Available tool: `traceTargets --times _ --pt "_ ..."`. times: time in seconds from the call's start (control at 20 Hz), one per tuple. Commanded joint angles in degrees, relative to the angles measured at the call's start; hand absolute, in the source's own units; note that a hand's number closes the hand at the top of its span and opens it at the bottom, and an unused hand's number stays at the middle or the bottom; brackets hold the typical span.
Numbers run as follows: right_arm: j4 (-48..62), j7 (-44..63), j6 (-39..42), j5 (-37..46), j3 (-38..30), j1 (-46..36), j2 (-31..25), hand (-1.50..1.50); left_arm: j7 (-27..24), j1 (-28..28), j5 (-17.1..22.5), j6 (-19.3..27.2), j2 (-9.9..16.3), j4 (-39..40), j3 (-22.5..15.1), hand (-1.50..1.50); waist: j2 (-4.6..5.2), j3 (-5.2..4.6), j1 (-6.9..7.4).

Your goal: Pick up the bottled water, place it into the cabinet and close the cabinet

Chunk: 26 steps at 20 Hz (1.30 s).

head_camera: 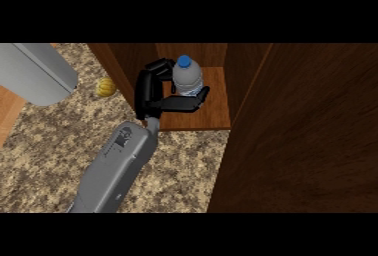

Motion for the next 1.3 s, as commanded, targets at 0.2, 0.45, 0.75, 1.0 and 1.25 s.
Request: traceTargets --times 0.2,0.45,0.75,1.0,1.25 --pt "-3.4 1.2 0.4 3.7 2.2 0.0 -0.1 -1.50 -2.0 -12.5 -0.9 1.5 -0.2 18.8 3.4 1.50 0.27 -0.03 -0.71" --pt "-6.1 1.1 0.2 2.9 1.2 1.7 -1.6 -1.50 -2.7 -17.3 -2.1 4.5 -0.2 24.6 4.5 1.50 0.18 -0.02 -0.69" --pt "-4.9 1.1 1.0 -1.3 -3.0 -0.7 -2.2 -1.50 -6.3 -22.4 -4.2 7.2 0.3 37.3 6.1 1.50 0.77 -0.01 -1.30" --pt "-6.3 -3.3 1.4 -1.9 -2.4 4.4 -5.5 -1.50 -7.6 -22.6 -5.2 9.2 -0.2 42.4 6.4 1.50 0.51 0.04 -1.33" --pt "-5.9 -3.4 1.3 -1.0 0.2 4.1 -4.8 -1.50 -12.5 -22.3 -3.2 8.2 -0.2 46.8 8.4 1.50 0.85 -0.03 -2.37"
